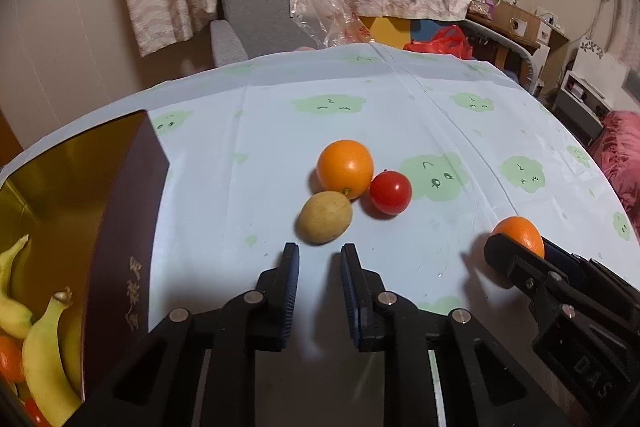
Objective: Organize fruits
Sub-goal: 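Move the open left gripper to the small brown fruit on the cloth, then grasp the small brown fruit with the left gripper and lift it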
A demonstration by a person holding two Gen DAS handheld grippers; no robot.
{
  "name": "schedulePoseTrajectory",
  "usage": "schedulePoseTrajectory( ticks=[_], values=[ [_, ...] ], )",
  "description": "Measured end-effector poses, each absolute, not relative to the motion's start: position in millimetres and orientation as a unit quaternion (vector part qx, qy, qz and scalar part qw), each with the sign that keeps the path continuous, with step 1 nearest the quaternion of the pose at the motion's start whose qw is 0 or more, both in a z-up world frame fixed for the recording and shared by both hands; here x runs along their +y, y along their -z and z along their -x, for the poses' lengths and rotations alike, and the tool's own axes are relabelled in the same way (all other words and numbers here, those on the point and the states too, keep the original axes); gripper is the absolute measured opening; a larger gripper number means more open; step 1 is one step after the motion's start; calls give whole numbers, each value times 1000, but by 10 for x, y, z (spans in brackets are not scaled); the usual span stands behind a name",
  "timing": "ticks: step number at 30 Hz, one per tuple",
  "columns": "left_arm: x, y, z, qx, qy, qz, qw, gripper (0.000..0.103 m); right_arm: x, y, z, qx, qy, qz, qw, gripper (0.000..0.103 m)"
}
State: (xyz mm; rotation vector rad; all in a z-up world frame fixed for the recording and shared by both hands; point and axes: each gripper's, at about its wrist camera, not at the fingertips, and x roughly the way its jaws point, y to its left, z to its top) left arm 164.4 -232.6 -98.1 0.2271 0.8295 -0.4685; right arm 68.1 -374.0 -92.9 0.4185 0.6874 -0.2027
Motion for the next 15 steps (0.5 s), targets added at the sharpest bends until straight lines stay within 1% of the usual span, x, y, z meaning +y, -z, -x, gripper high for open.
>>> schedulePoseTrajectory(
  ticks=[4, 15],
  values=[
    [-2248, 966, -1596, 395, 231, -94, 884, 19, -3730, 930, -674, 334, 100, -199, 916, 37],
    [-1945, 879, -1403, 373, 259, -40, 890, 18, -3692, 914, -679, 333, 104, -189, 918, 36]
  ],
)
